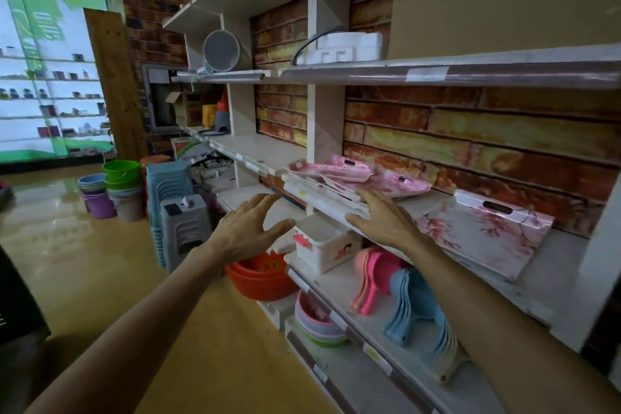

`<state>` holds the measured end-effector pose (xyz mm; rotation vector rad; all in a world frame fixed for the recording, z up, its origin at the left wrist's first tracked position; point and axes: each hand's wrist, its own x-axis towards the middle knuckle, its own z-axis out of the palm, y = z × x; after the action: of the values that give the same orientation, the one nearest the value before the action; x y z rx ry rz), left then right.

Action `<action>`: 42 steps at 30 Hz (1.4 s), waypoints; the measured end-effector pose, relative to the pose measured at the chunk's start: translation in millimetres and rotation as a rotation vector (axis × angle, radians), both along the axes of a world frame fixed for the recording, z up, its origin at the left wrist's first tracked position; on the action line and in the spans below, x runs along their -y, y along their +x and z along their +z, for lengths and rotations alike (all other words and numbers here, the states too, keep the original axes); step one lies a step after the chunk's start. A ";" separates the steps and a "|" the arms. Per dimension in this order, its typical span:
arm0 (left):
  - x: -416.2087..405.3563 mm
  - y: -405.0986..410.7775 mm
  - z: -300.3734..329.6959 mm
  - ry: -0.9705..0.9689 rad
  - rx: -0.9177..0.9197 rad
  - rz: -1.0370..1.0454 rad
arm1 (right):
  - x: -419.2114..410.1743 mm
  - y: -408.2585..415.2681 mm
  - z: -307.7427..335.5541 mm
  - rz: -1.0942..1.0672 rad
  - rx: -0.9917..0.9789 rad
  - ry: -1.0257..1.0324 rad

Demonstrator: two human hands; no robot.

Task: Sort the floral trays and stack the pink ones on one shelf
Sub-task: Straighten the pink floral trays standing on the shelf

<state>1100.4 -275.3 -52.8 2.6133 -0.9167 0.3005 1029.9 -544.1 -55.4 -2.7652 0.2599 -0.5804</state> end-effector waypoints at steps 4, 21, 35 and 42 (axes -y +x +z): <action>4.3 80.2 3.5 -0.001 0.006 -0.068 | 10.0 73.1 15.8 -0.051 0.015 0.038; 87.3 327.3 -16.3 -0.033 0.107 -0.278 | 90.0 293.6 9.9 -0.179 0.103 0.114; 207.7 485.3 -43.4 0.129 0.212 -0.465 | 183.1 442.2 -7.6 -0.247 0.122 0.163; 244.3 548.7 -58.5 0.329 0.230 -0.584 | 207.0 480.2 -4.2 -0.308 0.158 0.173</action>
<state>1649.1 -519.6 -111.3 2.4639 -1.8864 0.3150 1510.1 -751.1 -59.5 -2.5127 0.6731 -0.8051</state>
